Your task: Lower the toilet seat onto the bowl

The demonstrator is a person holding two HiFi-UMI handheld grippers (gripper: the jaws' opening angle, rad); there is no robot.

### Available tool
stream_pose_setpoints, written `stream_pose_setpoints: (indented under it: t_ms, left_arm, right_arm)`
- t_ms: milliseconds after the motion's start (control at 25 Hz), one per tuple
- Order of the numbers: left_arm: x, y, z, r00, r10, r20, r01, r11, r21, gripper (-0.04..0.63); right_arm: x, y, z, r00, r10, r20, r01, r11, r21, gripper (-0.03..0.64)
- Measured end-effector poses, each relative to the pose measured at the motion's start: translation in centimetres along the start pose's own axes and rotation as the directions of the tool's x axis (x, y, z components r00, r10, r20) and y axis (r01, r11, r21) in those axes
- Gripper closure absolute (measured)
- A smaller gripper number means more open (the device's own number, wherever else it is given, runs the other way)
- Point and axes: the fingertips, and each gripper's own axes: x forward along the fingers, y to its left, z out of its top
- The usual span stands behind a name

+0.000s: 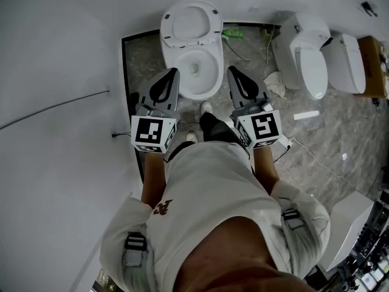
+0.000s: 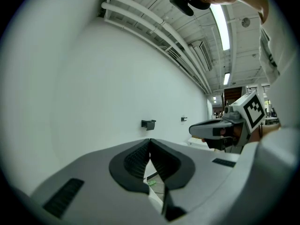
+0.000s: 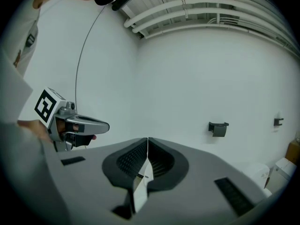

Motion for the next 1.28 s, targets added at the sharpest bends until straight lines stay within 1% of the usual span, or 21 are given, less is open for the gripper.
stream_pose_setpoints:
  t_ms: [400,760,1040,1280]
  left_arm:
    - [7.8,2.4,0.3,0.998,0.039,-0.043,-0.039,0.999,0.006,0.571]
    - [13.9,3.2,0.8,0.992,0.093,-0.081,-0.093,0.996,0.008,0.572]
    - [15.8,4.6,0.3,0.990,0.113,-0.084,-0.111,0.993,0.035,0.571]
    - [17.1,7.0,0.2,0.990,0.115,-0.086,-0.111,0.992,0.053,0.571]
  right_arm:
    - [6.1,-6.2,0.0,0.999,0.048,-0.012,-0.048,0.999,0.018,0.594]
    - [10.0,-11.8,0.0,0.994,0.106,-0.026,-0.105,0.994,0.041,0.595]
    - [12.7,-12.8,-1.2,0.990,0.139,-0.028,-0.139,0.990,0.031,0.594]
    - [15.0,-13.1,-2.3,0.989,0.133,-0.065,-0.129,0.990,0.053,0.594]
